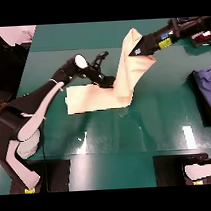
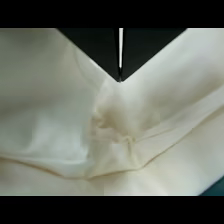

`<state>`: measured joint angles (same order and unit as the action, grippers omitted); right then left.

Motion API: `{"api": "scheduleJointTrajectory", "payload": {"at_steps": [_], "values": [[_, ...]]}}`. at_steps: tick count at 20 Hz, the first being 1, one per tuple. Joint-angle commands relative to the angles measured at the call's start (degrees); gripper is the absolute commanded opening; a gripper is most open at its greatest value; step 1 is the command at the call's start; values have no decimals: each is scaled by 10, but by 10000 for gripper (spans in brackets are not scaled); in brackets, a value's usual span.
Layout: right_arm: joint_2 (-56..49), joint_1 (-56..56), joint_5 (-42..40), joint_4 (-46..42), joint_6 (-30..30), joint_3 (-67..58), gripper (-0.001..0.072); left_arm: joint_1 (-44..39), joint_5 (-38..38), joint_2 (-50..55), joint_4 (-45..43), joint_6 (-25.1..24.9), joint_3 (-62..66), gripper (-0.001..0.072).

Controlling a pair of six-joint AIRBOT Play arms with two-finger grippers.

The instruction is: Fold the shirts.

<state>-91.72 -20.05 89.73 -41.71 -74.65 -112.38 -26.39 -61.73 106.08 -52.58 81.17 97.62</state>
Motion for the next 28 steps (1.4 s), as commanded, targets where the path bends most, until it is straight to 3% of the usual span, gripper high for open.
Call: {"api": "scheduleJointTrajectory", "payload": {"at_steps": [1, 4, 9, 10, 11, 12, 13, 16, 20, 22, 24, 28], "values": [[-23, -45, -22, 1, 21, -1, 19, 40, -95, -56, -119, -1, 3, 23], [-52, -98, -52, 2, 40, -1, 19, 92, -127, -115, -209, -1, 3, 23], [-141, -229, -193, 3, 89, -1, 32, 202, -126, -223, -221, -1, 3, 24], [-161, -258, -233, 2, 118, -1, 141, 218, -126, -239, -221, -1, 3, 24], [-182, -286, -272, 2, 128, -1, 372, 232, -127, -250, -221, -1, 3, 24], [-198, -308, -303, 0, 129, -1, 535, 243, -129, -259, -221, -1, 3, 24], [-207, -319, -318, 0, 129, -1, 613, 253, -129, -265, -220, -1, 3, 24], [-199, -304, -278, -16, 127, -1, 613, 264, -144, -272, -220, -1, 3, 23], [-163, -203, -64, -158, 30, 1, 612, 264, -156, -271, -207, -1, 3, 24], [-163, -137, 7, -180, 0, 2, 608, 264, -156, -271, -201, -1, 3, 24], [-155, -71, 21, -179, -17, 26, 561, 264, -156, -271, -191, -1, 3, 23], [-113, 23, -60, -142, -23, 153, 579, 264, -150, -271, -190, -2, 3, 24]]}}
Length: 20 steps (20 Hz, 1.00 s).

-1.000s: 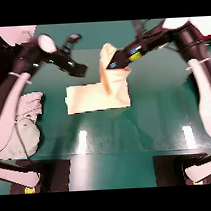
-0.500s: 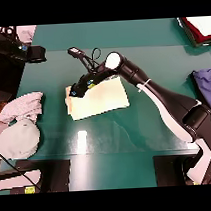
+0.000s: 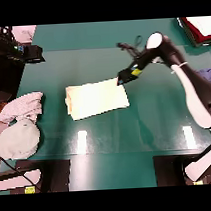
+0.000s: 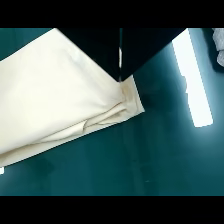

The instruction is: Fold the shirts.

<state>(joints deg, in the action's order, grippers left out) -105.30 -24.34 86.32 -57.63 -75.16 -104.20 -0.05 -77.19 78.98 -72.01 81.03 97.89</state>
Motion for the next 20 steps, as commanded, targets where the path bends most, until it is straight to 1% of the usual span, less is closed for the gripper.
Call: {"api": "scheduleJointTrajectory", "payload": {"at_steps": [1, 2, 4, 6, 9, 10, 11, 12, 13, 14, 15, 16, 17, 19, 20], "values": [[27, 81, -50, 52, -17, 103, 686, 0, 9, 0, 5, 0, 0, 24], [26, 91, -72, 91, -5, 134, 718, 0, 15, 0, 6, 0, 0, 24], [13, 94, -102, 165, 36, 178, 718, 0, 21, 0, 7, 0, 0, 24], [-7, 80, -123, 218, 56, 204, 715, 0, 22, 0, 7, 0, 0, 24], [-35, 34, -158, 235, 69, 208, 708, 0, 22, 0, 13, 0, 0, 24], [-44, 20, -167, 236, 69, 201, 668, 0, 22, 0, 17, 0, 0, 24], [-52, 7, -174, 236, 69, 192, 657, 0, 22, 0, 22, 0, 0, 24], [-60, -6, -177, 236, 69, 181, 624, 0, 22, 0, 26, 0, 0, 24], [-65, -16, -178, 236, 69, 171, 518, 0, 22, 0, 33, 0, 0, 24], [-68, -24, -176, 236, 69, 162, 428, 0, 22, 0, 38, 0, 0, 24], [-70, -30, -172, 235, 69, 153, 306, 0, 22, 0, 43, 0, 0, 24], [-70, -32, -170, 235, 71, 145, 91, 0, 22, 0, 51, 0, 0, 24], [-70, -32, -161, 235, 72, 136, 22, 0, 22, 0, 59, 0, 0, 24], [-62, -25, -138, 235, 71, 124, 19, 0, 19, 0, 89, 0, 0, 24], [-48, -20, -141, 235, 71, 130, 20, 0, 15, 0, 109, 0, 0, 24]]}}
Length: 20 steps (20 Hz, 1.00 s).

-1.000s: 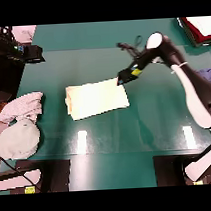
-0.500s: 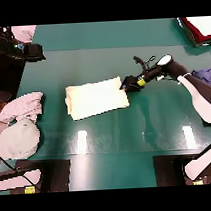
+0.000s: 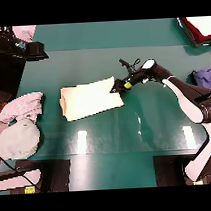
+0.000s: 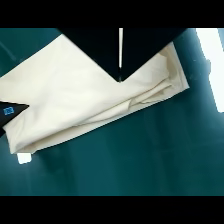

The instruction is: Fold the shirts.

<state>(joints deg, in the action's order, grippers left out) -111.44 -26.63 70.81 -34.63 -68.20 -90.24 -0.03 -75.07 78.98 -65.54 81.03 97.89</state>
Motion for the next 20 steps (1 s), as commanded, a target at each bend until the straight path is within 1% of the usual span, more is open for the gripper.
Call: {"api": "scheduleJointTrajectory", "payload": {"at_steps": [1, 3, 5, 8, 11, 13, 15, 18, 20], "values": [[36, 14, -1, 3, 2, 4, 19, -2, -10, 0, 61, 0, 0, 24], [92, 51, -42, 3, 1, 45, 20, -19, -8, 0, 64, 0, 0, 24], [159, 116, -72, 2, 1, 94, 20, -50, -1, 0, 63, 0, 0, 24], [252, 254, -100, 1, 1, 149, 20, -101, 26, 0, 63, 0, 0, 24], [311, 404, -124, 2, 1, 158, 20, -150, 61, 3, 64, 0, 0, 24], [319, 490, -123, 1, 1, 139, 20, -182, 76, 7, 63, 0, 0, 24], [315, 551, -133, 2, 1, 118, 20, -209, 83, 10, 63, 0, 0, 24], [283, 599, -132, 2, 1, 76, 19, -235, 86, 17, 61, 0, 0, 24], [249, 610, -114, 2, 1, 38, 19, -243, 86, 21, 61, 0, 0, 24]]}}
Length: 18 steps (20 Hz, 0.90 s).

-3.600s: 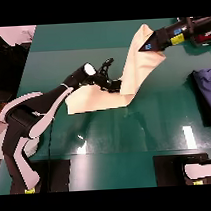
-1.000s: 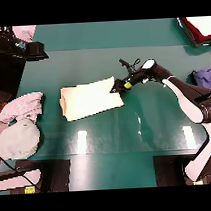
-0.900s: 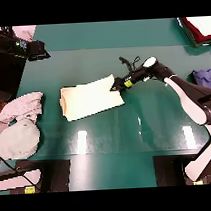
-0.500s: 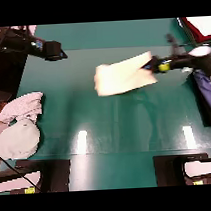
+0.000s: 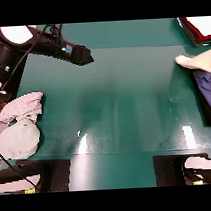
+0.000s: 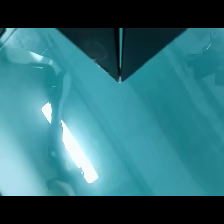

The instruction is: Fold the shirts.

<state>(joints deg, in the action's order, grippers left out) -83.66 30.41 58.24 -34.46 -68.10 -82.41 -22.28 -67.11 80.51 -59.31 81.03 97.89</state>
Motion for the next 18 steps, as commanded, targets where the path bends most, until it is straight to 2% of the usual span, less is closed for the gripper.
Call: {"api": "scheduleJointTrajectory", "payload": {"at_steps": [1, 5, 9, 12, 14, 18], "values": [[-47, 40, 26, 1, 0, -62, 20, -20, 5, 7, -2, 1, 0, 24], [-74, 38, 80, 0, 0, -152, 20, -20, 5, 7, -5, 0, 0, 24], [-33, 60, 94, -3, 0, -195, 19, -20, 4, 7, -12, 0, 0, 24], [10, 84, 118, -70, -5, -186, 19, -20, 4, 7, -21, 0, 0, 24], [40, 99, 122, -114, -31, -155, 20, -20, 4, 7, -23, -1, 0, 24], [92, 132, 143, -138, -33, -55, 20, -20, -3, 7, -23, -16, 0, 24]]}}
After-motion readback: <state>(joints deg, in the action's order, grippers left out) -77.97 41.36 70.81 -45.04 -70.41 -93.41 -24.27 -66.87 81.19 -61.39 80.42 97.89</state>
